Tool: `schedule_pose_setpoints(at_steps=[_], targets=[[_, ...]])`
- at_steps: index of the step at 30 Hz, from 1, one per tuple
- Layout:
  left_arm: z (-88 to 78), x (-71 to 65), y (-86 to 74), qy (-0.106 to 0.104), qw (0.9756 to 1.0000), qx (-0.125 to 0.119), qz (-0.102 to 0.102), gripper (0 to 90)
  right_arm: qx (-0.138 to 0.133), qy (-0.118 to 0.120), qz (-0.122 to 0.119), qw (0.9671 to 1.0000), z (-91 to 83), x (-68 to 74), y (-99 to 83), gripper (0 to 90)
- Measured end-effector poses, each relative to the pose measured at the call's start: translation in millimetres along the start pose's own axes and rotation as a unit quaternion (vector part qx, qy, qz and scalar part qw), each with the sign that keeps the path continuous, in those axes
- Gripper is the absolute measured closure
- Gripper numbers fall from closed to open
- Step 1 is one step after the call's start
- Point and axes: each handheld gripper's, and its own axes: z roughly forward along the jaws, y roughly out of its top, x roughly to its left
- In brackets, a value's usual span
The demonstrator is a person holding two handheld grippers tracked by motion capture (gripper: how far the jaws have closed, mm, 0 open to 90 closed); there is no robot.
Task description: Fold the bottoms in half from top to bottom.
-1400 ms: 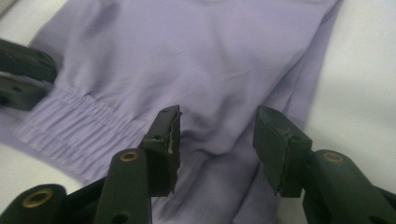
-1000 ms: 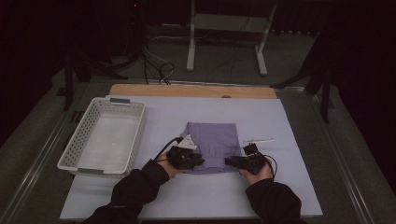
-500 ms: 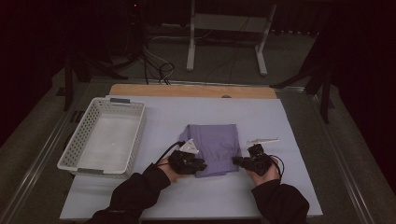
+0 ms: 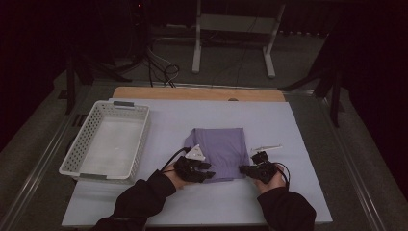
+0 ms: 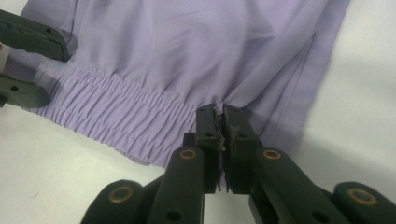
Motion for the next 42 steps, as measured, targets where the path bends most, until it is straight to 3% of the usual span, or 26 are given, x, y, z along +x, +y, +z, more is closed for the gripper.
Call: schedule_pose_setpoints(at_steps=[3,7,10,11,15,20,23,26,30,33,35,39,42], targets=[[0.0,0.8,0.7,-0.002,1.0,0.004,-0.001,59.9,0.0,0.007,0.006,1.0,-0.1,-1.8,0.4,82.7],[-0.7,2.4,1.1,-0.008,1.0,0.0,-0.005,58.4,-0.019,0.015,0.005,0.9997,-4.5,-3.4,3.2,72.2],[-1.6,3.0,2.0,-0.009,0.9999,-0.003,-0.005,49.1,-0.041,0.014,-0.008,0.999,-9.9,-3.4,7.4,61.4],[-3.3,3.1,3.4,-0.011,0.9998,-0.015,-0.003,45.0,-0.053,0.013,-0.025,0.9982,-12.3,-2.9,9.6,56.3],[-9.6,5.4,7.9,-0.003,0.9994,-0.031,-0.012,34.7,-0.075,0.015,-0.051,0.9958,-14.8,-0.4,13.7,41.0],[-19.9,8.7,15.5,-0.003,0.9986,-0.049,-0.018,19.3,-0.113,0.042,-0.074,0.9899,-20.2,-1.3,15.7,19.2],[-23.8,9.5,19.8,0.013,0.9986,-0.049,-0.013,13.3,-0.125,0.049,-0.091,0.9867,-23.9,-3.1,16.6,19.6],[-28.5,9.4,23.9,0.025,0.9978,-0.059,-0.015,6.9,-0.15,0.049,-0.109,0.9814,-26.2,-4.5,16.8,16.9],[-32.8,10.4,29.7,0.039,0.9967,-0.07,-0.016,4.4,-0.202,0.044,-0.144,0.9678,-28.9,-4.7,15.8,13.2],[-35.8,15.6,34.0,0.051,0.9953,-0.078,-0.026,4.4,-0.213,0.039,-0.151,0.9646,-31.1,-4.3,17.2,11.0],[-37.6,19.4,36.3,0.062,0.9945,-0.08,-0.029,4.3,-0.227,0.04,-0.156,0.9606,-32.7,-3.6,16.8,11.1],[-40.2,27.7,39.5,0.078,0.9924,-0.086,-0.04,3.9,-0.229,0.036,-0.163,0.9591,-32.1,-4.3,18.0,11.1],[-43.0,33.0,42.8,0.09,0.9909,-0.089,-0.044,3.4,-0.221,0.031,-0.162,0.9612,-29.3,-5.7,17.9,10.9]])
